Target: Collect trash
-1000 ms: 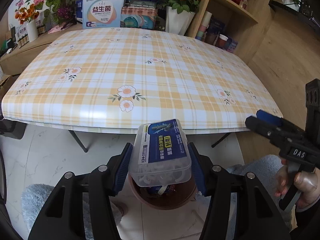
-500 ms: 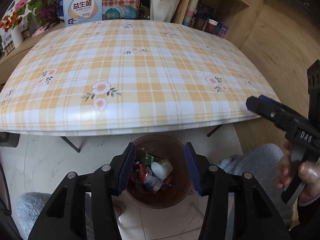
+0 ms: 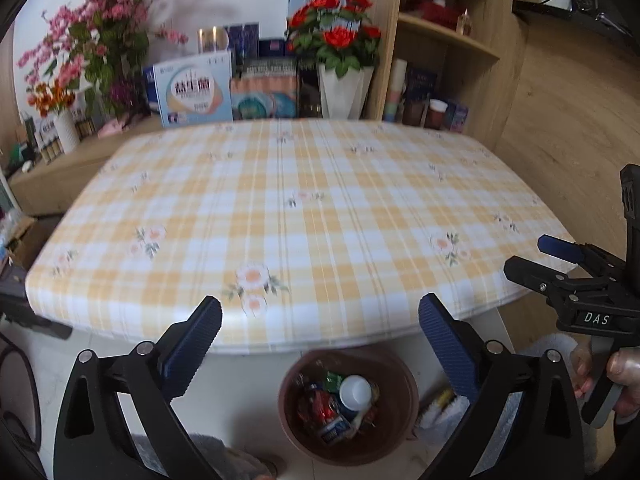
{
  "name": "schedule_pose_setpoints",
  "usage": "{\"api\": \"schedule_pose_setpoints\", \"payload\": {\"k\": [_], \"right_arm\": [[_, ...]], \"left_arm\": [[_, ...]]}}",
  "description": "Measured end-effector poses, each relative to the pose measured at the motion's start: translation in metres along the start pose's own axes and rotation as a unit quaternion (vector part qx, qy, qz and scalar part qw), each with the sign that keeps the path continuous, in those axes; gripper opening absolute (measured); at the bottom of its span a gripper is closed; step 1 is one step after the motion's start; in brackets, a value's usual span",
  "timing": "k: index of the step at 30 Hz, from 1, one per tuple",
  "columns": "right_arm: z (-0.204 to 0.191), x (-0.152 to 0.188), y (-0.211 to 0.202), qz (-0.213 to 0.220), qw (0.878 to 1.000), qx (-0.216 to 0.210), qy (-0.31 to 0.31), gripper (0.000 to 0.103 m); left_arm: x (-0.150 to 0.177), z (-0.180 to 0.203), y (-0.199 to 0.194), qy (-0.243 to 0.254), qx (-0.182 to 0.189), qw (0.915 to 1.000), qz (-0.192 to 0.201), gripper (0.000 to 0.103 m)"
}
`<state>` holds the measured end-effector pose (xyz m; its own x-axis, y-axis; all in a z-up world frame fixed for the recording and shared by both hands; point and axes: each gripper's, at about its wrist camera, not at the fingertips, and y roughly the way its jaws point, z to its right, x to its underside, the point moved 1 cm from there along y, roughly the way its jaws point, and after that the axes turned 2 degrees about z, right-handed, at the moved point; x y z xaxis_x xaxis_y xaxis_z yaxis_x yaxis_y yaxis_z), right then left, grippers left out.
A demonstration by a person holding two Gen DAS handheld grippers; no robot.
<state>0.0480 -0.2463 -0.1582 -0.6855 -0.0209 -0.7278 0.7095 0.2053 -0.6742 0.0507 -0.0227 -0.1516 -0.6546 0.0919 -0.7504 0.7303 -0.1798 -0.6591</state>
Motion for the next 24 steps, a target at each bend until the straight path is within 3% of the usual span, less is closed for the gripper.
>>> {"api": "schedule_pose_setpoints", "payload": {"k": [5, 13, 24], "right_arm": [[-0.012, -0.033, -0.027, 0.031, 0.999, 0.015, -0.027, 0.097], [-0.024, -0.082, -0.071, 0.079, 0.995, 0.043, -0.050, 0.097], [-0.034, -0.100, -0.097, 0.100, 0.992, 0.054, -0.060, 0.097]], "left_arm": [[-0.034, -0.002, -0.023, 0.021, -0.008, 0.9988, 0.043, 0.097], [-0.083, -0.011, -0.067, 0.016, -0.004, 0.9945, 0.104, 0.097], [-0.097, -0.006, -0.093, 0.020, -0.016, 0.9906, 0.134, 0.097]]}}
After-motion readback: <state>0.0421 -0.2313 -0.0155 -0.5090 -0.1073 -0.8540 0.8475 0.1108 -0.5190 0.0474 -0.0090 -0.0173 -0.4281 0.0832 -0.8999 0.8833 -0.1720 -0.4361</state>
